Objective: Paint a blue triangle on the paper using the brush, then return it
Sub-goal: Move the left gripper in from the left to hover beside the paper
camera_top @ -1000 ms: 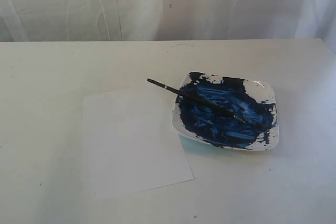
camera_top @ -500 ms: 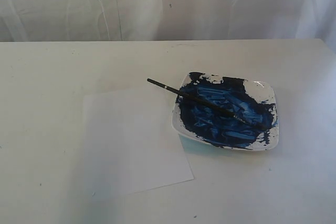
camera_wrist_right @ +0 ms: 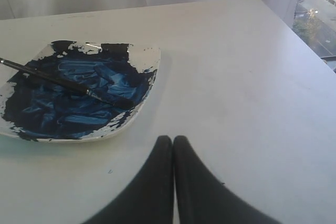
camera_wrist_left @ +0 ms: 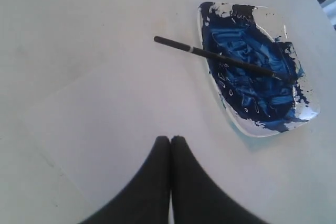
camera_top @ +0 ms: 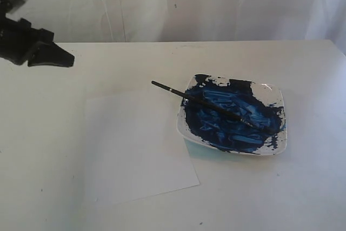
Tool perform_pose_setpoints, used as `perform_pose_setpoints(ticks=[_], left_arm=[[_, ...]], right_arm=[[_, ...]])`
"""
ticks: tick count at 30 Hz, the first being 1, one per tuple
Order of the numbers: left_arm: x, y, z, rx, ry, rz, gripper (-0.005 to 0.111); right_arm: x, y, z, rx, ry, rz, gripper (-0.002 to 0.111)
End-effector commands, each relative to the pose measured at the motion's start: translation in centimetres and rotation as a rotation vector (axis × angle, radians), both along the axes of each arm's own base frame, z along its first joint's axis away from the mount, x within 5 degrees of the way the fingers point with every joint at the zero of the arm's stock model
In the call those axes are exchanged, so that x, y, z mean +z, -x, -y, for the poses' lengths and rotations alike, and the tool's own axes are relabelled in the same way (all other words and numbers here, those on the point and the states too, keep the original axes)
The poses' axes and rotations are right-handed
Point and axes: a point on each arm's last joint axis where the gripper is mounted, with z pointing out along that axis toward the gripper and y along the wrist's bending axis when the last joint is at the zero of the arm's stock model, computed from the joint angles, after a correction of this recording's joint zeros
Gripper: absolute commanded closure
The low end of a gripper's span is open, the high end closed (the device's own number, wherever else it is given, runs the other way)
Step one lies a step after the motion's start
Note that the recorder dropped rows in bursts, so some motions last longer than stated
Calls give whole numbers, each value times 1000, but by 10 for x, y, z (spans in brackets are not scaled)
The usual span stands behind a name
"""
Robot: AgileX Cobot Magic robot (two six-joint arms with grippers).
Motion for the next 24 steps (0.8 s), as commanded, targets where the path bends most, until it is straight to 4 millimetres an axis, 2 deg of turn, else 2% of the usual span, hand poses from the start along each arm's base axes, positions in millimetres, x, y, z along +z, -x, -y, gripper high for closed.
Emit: perform_pose_setpoints(ticks=[1, 6, 9, 18, 21, 24], left_arm=[[-38, -16, 5, -43, 111, -89, 107], [-87, -31, 6, -27, 160, -178, 107], [-103, -37, 5, 6, 161, -177, 107], [-117, -53, 6, 79, 148, -33, 107], [-127, -57, 28, 51, 114, 36, 107], [-141, -62, 37, 103, 16, 62, 107]], right_arm=[[1, 0, 0, 4, 4, 19, 108], [1, 0, 0, 4, 4, 19, 108], [1, 0, 0, 4, 4, 19, 108], [1, 0, 0, 4, 4, 19, 108], [1, 0, 0, 4, 4, 19, 108], [1, 0, 0, 4, 4, 19, 108]])
